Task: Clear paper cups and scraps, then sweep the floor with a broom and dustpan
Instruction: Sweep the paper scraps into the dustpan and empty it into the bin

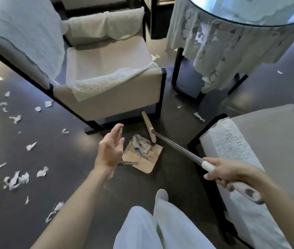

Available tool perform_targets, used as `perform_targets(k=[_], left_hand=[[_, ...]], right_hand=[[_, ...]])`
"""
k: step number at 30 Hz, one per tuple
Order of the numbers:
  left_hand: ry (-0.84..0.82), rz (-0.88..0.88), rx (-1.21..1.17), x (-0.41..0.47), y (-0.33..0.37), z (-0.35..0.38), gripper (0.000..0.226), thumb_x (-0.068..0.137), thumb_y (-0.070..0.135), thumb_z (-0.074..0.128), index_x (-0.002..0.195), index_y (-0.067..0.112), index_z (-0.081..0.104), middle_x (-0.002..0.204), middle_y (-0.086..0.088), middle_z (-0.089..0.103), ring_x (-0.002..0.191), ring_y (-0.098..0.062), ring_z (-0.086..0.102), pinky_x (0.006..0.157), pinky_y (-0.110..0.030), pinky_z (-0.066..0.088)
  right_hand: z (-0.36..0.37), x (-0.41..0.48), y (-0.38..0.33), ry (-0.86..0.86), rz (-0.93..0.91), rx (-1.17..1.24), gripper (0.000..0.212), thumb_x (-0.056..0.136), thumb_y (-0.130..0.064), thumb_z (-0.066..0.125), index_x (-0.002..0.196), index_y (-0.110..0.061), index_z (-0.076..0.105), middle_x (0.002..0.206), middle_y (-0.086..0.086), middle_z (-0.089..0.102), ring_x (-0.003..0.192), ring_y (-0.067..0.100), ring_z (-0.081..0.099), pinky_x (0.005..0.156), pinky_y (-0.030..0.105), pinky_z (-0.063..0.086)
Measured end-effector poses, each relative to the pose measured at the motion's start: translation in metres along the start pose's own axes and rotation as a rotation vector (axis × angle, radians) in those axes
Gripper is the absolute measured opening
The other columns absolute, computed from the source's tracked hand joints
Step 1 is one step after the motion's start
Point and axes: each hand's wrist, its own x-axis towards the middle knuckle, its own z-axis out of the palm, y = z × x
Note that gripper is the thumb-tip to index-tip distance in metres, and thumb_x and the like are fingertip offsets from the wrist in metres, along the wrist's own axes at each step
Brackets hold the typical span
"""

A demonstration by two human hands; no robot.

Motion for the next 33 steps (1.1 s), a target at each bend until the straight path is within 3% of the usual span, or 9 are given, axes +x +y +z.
perform_targets(k=[5, 10, 12, 14, 19, 24, 33], left_hand=[[-0.144, 0.100, 0.071, 0.060, 0.012, 0.034, 0.052, 0.090, -0.002, 0.059, 0.134, 0.025, 0.053, 0.118, 0.012, 0.057, 0.113, 0.017, 0.050, 0.099, -0.008, 0.037], [-0.316, 0.178, 0.106, 0.115, 0.031, 0.060, 0.051, 0.090, -0.004, 0.059, 0.137, 0.013, 0.051, 0.121, 0.000, 0.057, 0.114, 0.003, 0.050, 0.101, -0.017, 0.037], [-0.394, 0.227, 0.119, 0.134, 0.036, 0.066, 0.052, 0.089, -0.007, 0.058, 0.137, 0.009, 0.049, 0.122, -0.002, 0.056, 0.112, 0.013, 0.048, 0.099, -0.011, 0.037], [-0.459, 0.267, 0.132, 0.154, 0.040, 0.070, 0.053, 0.089, -0.009, 0.058, 0.138, 0.009, 0.050, 0.121, -0.006, 0.058, 0.106, 0.020, 0.048, 0.094, -0.003, 0.036], [-0.544, 0.394, 0.220, 0.191, 0.040, 0.077, 0.047, 0.091, 0.000, 0.060, 0.136, 0.012, 0.053, 0.115, -0.009, 0.063, 0.102, -0.008, 0.055, 0.084, 0.003, 0.032], [-0.615, 0.453, 0.258, 0.211, 0.036, 0.084, 0.048, 0.091, 0.003, 0.059, 0.137, 0.016, 0.052, 0.108, 0.003, 0.058, 0.095, -0.003, 0.052, 0.075, 0.007, 0.032], [-0.613, 0.426, 0.252, 0.247, 0.046, 0.116, 0.047, 0.091, 0.001, 0.060, 0.136, 0.014, 0.053, 0.113, 0.008, 0.052, 0.103, -0.006, 0.053, 0.076, 0.009, 0.030]], right_hand=[[-0.020, -0.008, -0.001, 0.058, 0.039, 0.124, 0.074, 0.093, -0.004, 0.056, 0.151, -0.033, 0.021, 0.048, 0.002, 0.042, 0.036, 0.008, 0.039, 0.036, 0.020, 0.036], [-0.020, -0.011, -0.012, 0.059, 0.097, 0.188, 0.073, 0.094, -0.007, 0.056, 0.150, -0.038, 0.021, 0.047, 0.000, 0.042, 0.036, 0.008, 0.041, 0.038, 0.021, 0.037], [-0.014, -0.016, -0.020, 0.058, 0.131, 0.234, 0.074, 0.094, -0.008, 0.056, 0.150, -0.040, 0.021, 0.046, 0.000, 0.042, 0.036, 0.009, 0.041, 0.038, 0.021, 0.037], [-0.004, -0.017, -0.029, 0.072, 0.150, 0.298, 0.074, 0.093, -0.009, 0.057, 0.150, -0.040, 0.020, 0.049, 0.001, 0.042, 0.037, 0.009, 0.040, 0.039, 0.021, 0.037], [0.019, -0.014, -0.051, 0.144, 0.184, 0.459, 0.074, 0.094, -0.008, 0.056, 0.150, -0.039, 0.020, 0.049, 0.003, 0.041, 0.035, 0.009, 0.039, 0.038, 0.020, 0.036], [0.021, -0.006, -0.063, 0.233, 0.190, 0.624, 0.075, 0.093, -0.007, 0.059, 0.151, -0.036, 0.021, 0.046, 0.002, 0.044, 0.035, 0.008, 0.040, 0.037, 0.020, 0.037], [-0.057, 0.027, -0.092, 0.306, 0.180, 0.659, 0.073, 0.093, -0.006, 0.059, 0.150, -0.034, 0.024, 0.052, 0.003, 0.048, 0.036, 0.007, 0.042, 0.037, 0.019, 0.038]])
